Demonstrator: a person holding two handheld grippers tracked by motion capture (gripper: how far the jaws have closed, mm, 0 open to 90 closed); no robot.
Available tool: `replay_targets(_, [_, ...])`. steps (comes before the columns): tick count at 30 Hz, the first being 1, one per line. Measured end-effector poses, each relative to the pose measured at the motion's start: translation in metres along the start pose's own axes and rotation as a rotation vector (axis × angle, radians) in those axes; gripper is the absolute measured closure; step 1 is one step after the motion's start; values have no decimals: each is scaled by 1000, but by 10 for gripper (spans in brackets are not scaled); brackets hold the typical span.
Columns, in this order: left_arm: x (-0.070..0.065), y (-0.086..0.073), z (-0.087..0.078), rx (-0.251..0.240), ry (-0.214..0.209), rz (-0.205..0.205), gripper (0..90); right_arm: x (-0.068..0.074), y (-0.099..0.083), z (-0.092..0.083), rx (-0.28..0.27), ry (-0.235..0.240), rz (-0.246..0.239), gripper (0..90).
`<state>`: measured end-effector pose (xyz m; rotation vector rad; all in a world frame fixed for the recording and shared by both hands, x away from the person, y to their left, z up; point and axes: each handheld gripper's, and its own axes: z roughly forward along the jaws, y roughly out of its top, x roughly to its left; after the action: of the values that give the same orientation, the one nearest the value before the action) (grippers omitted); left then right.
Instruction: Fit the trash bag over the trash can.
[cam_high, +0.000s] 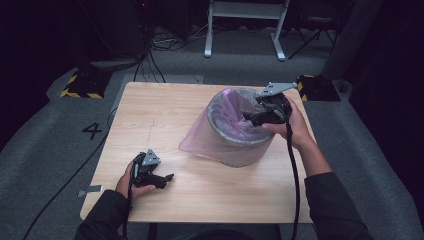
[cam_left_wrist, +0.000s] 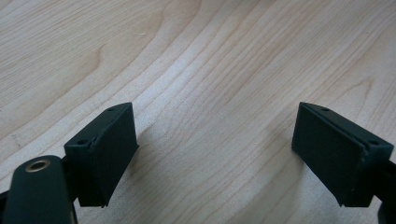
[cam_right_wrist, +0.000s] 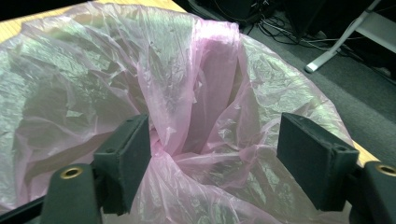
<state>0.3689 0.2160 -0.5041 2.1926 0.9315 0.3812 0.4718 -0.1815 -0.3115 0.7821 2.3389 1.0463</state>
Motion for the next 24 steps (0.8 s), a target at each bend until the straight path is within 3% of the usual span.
replay_targets(4, [0, 0, 0, -1, 4, 4, 139, -1, -2, -3, -42, 4, 16, 253])
replay_targets(9, [0, 0, 0, 1, 2, -2, 139, 2, -2, -8, -88, 2, 0, 233])
replay_targets(17, [0, -1, 0, -1, 4, -6, 139, 8, -5, -15, -142, 35, -9, 190])
replay_targets(24, [0, 0, -1, 3, 4, -6, 138, 10, -10, -28, -178, 74, 12, 182])
